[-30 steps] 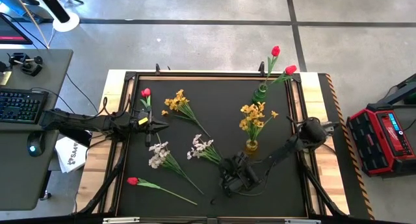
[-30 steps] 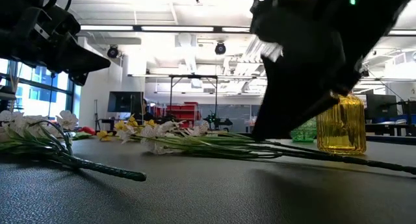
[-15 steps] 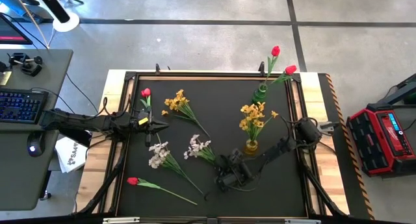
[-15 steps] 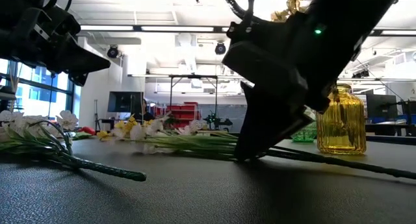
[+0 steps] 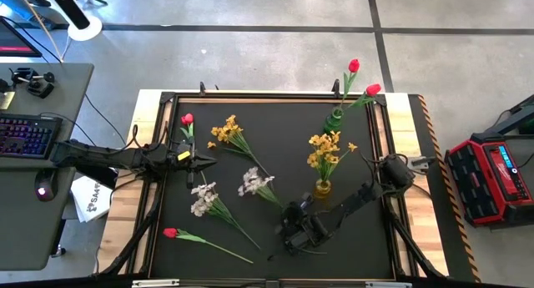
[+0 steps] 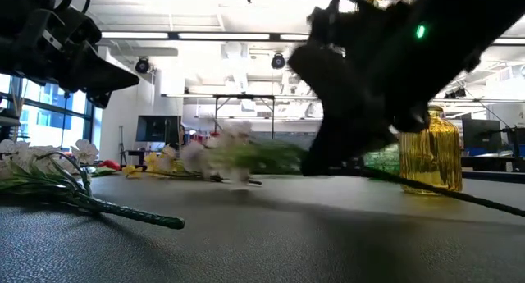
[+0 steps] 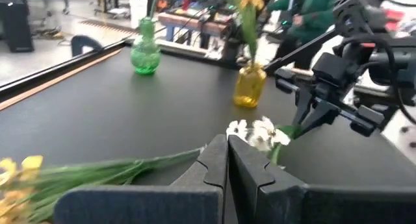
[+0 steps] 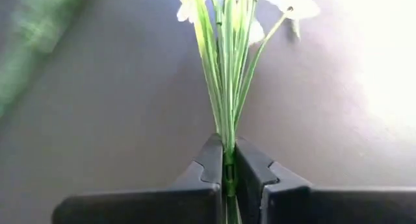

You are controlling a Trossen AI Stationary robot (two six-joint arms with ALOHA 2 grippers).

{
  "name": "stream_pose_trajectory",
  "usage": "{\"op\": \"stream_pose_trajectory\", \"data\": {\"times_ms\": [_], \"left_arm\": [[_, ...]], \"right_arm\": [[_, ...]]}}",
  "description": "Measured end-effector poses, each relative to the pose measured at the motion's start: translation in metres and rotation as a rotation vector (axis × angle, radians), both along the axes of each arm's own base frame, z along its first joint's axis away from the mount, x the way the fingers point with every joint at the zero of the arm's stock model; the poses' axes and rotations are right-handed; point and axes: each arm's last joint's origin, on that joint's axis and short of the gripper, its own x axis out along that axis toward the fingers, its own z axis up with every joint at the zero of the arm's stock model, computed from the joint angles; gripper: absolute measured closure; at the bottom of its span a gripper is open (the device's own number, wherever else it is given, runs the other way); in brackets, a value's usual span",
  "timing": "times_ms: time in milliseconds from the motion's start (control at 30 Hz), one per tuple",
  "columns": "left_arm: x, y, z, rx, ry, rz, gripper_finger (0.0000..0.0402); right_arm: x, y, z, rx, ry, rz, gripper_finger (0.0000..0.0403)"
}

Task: Sort flowers into vase by color
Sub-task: Put the right white flowers into the yellow vase

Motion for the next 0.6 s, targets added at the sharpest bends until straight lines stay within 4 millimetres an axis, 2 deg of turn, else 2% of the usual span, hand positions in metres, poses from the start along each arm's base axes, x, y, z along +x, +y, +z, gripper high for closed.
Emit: {"op": "stream_pose_trajectory", "data": {"times_ms": [167, 367, 467, 600], "left_arm": [[0.001, -0.005, 0.010, 0.028, -0.104, -0.093, 0.0401], [0.000, -0.013, 0.019, 0.104, -0.194, -0.164, 0.0401], [0.000, -0.016, 0.023, 0.138, -0.238, -0.193, 0.0401], [0.003, -0.020, 0.027, 0.191, -0.283, -0.218, 0.0401]], "right_arm": [[-0.005, 0.018, 0.035, -0.159, -0.172, 0.064, 0.0400], [-0.040, 0.026, 0.083, -0.296, -0.288, 0.017, 0.0401], [-0.057, 0.024, 0.093, -0.352, -0.318, -0.018, 0.0402], [-0.069, 0.019, 0.094, -0.305, -0.364, -0.078, 0.0402]]}}
